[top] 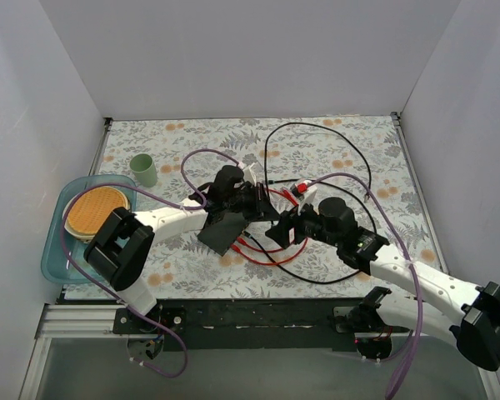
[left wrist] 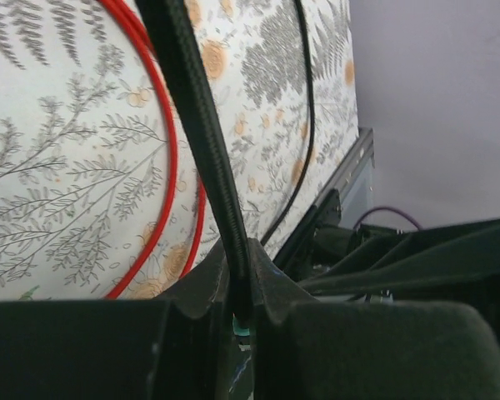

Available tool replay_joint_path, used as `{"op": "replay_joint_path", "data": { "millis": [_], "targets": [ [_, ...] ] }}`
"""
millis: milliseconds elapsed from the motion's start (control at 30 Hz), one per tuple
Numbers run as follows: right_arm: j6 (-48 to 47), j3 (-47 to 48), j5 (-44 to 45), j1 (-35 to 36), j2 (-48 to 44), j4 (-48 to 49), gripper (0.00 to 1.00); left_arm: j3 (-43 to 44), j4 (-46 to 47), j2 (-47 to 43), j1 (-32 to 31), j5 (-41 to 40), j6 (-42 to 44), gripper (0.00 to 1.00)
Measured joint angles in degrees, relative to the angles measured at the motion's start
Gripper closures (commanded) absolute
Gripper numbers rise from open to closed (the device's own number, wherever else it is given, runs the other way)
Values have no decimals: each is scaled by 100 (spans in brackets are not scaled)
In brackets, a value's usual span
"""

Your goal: Insert the plug into the switch port

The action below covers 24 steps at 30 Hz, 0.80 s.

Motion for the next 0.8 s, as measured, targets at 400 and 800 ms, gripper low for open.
{"op": "replay_joint_path", "data": {
  "millis": [400, 800],
  "targets": [
    [-859, 568, -481, -243, -48, -343, 31, -293, 308, -442, -2, 1296, 1086, 100],
    [-42, 570, -1735, -1589, 116, 334, 34, -570, 251, -1137, -4, 1532, 1825, 100]
  ]
}}
